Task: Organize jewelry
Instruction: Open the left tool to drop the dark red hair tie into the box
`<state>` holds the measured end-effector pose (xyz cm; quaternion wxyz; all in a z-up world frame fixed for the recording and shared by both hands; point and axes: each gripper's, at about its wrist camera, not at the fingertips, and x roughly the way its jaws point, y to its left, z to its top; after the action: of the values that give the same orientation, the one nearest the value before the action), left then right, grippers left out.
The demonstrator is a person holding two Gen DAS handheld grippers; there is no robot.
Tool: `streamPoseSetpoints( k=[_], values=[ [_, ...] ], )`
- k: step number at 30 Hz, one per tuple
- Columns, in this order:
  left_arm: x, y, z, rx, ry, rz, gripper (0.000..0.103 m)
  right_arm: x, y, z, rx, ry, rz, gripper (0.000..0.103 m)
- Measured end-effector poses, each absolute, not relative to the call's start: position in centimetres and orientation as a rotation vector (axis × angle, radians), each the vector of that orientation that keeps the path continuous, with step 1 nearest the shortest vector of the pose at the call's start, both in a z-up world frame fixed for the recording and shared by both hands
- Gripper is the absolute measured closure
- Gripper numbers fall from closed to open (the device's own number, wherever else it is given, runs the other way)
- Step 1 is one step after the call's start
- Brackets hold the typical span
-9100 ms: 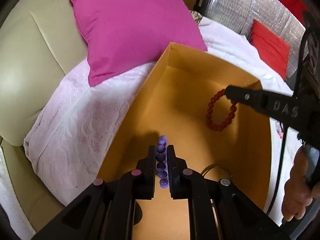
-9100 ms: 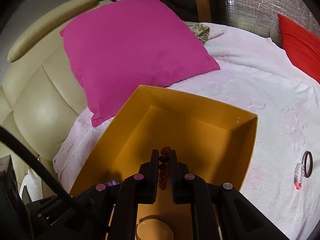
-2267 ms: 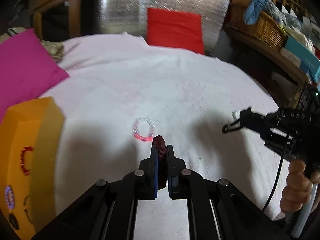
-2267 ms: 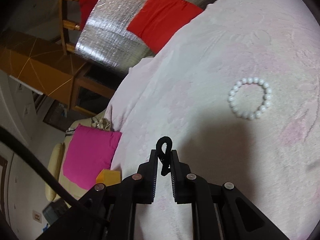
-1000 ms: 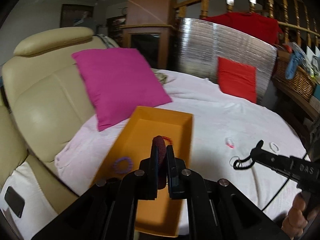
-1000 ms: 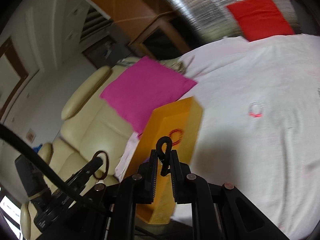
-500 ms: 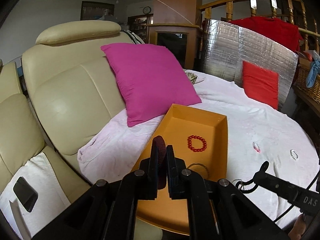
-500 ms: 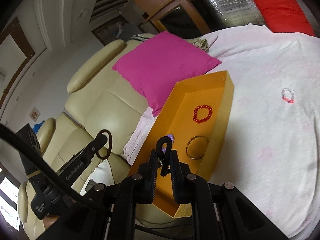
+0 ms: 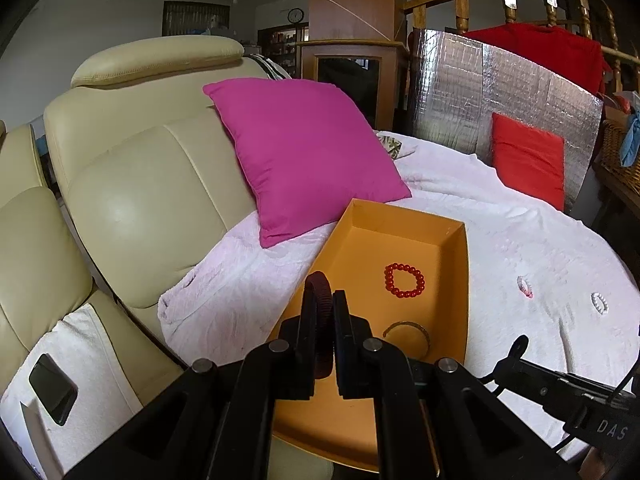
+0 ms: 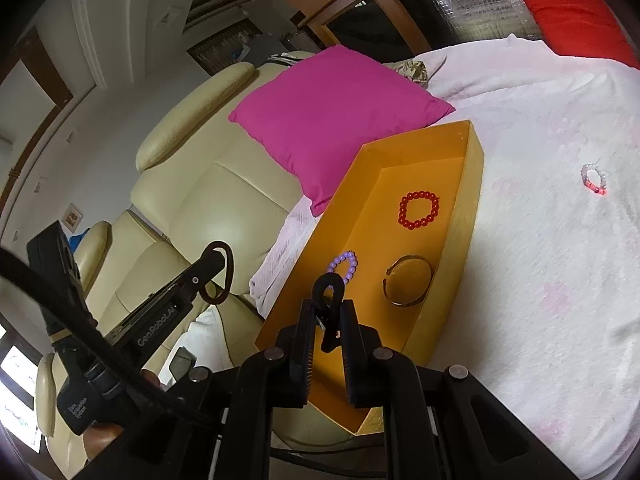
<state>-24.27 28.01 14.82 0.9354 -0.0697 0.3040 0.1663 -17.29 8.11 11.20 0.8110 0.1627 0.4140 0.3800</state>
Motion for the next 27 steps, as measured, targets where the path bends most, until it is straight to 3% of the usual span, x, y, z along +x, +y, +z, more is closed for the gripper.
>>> streamPoseSetpoints(
  k=[11, 27],
  values=[
    [-22.5, 28.2, 14.1, -0.098, 0.649, 0.337, 0.095, -15.7, 8.2, 11.4, 0.347, 0.871, 0.787, 0.090],
    [-11.9, 29.0, 12.1, -0.035, 0.790, 0.192, 0.095, -6.4, 8.3, 12.7, 0.343, 0.809, 0.667, 0.090]
  ],
)
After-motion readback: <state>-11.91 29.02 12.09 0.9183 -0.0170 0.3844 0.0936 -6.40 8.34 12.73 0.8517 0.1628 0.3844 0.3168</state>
